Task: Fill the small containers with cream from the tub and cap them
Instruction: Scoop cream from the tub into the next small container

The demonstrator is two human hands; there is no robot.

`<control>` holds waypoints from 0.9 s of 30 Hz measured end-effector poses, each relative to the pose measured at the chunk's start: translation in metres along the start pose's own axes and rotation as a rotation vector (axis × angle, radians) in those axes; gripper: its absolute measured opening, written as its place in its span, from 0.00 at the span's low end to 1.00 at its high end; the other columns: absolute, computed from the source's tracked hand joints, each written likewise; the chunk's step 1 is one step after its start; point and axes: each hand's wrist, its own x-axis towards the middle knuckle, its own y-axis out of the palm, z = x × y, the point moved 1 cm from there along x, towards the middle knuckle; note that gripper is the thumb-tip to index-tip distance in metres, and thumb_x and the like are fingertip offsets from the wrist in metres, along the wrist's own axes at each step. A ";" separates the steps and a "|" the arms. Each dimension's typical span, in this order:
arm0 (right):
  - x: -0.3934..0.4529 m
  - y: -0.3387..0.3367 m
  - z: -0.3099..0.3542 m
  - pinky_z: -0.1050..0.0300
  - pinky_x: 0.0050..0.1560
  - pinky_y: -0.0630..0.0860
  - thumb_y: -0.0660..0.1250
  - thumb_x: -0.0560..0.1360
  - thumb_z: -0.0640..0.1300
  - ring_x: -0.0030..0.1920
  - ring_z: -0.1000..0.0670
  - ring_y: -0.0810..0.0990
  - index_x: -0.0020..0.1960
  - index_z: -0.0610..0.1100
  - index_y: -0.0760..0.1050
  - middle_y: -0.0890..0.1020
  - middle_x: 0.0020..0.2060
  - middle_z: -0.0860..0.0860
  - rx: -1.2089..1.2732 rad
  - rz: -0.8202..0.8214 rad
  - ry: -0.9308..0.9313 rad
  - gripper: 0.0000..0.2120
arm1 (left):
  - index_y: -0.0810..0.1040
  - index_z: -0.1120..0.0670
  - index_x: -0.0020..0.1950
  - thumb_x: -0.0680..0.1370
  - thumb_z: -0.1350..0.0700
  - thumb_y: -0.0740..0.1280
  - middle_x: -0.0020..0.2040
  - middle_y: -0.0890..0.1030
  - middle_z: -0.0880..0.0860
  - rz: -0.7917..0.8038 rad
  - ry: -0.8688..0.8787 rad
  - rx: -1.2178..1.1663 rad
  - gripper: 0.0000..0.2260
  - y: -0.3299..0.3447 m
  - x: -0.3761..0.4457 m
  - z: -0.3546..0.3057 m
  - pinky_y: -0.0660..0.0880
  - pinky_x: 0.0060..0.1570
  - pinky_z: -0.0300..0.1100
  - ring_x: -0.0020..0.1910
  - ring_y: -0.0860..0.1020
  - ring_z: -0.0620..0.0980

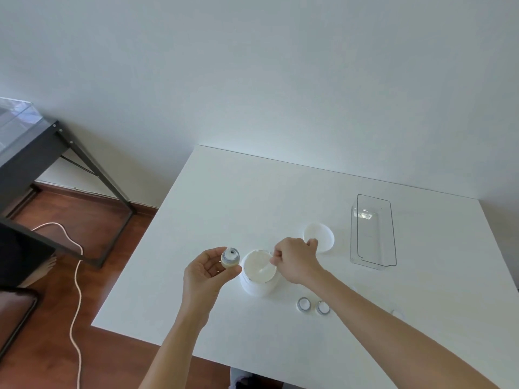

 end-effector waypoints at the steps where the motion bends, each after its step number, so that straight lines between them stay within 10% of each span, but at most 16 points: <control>1: -0.001 -0.003 -0.005 0.51 0.48 0.57 0.64 0.76 0.43 0.42 0.48 0.76 0.33 0.47 0.73 0.79 0.35 0.54 0.057 -0.005 0.048 0.12 | 0.83 0.55 0.54 0.69 0.69 0.78 0.48 0.88 0.52 -0.001 -0.003 0.002 0.17 0.000 0.001 0.000 0.80 0.46 0.36 0.46 0.86 0.46; 17: -0.048 -0.053 -0.018 0.57 0.43 0.68 0.70 0.74 0.46 0.34 0.53 0.70 0.38 0.43 0.80 0.76 0.32 0.50 0.748 -0.138 0.149 0.09 | 0.83 0.55 0.54 0.68 0.69 0.78 0.44 0.88 0.51 0.058 -0.019 0.016 0.18 0.020 0.003 0.002 0.78 0.45 0.36 0.42 0.85 0.45; 27: -0.062 -0.048 0.007 0.56 0.49 0.58 0.71 0.73 0.42 0.38 0.54 0.75 0.37 0.50 0.77 0.77 0.35 0.56 0.227 -0.617 -0.330 0.08 | 0.83 0.56 0.54 0.68 0.69 0.78 0.48 0.88 0.54 0.099 -0.015 -0.016 0.17 0.027 0.001 -0.005 0.81 0.45 0.36 0.46 0.87 0.49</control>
